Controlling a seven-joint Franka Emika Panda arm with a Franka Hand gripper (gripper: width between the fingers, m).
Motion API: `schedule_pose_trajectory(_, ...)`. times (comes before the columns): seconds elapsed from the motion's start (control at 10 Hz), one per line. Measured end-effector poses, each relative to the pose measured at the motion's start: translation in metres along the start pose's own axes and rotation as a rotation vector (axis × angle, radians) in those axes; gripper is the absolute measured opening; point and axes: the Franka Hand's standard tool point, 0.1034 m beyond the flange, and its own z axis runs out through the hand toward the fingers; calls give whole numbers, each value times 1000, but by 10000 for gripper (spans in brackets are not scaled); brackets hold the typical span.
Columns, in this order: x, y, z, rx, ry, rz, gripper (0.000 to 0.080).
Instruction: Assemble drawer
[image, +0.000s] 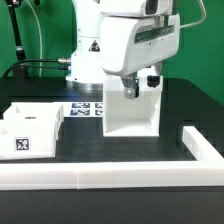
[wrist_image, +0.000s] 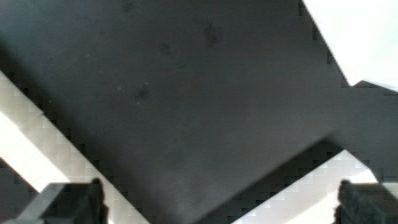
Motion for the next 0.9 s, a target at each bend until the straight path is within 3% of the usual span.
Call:
schedule_pose_trajectory(0.6, 0, -1, -2, -3, 1, 27, 650)
schedule_pose_trajectory(0.7, -6, -12, -11, -13, 5, 106, 650)
schedule_pose_trajectory(0.9, -20, -48, -22, -32, 11, 247, 650)
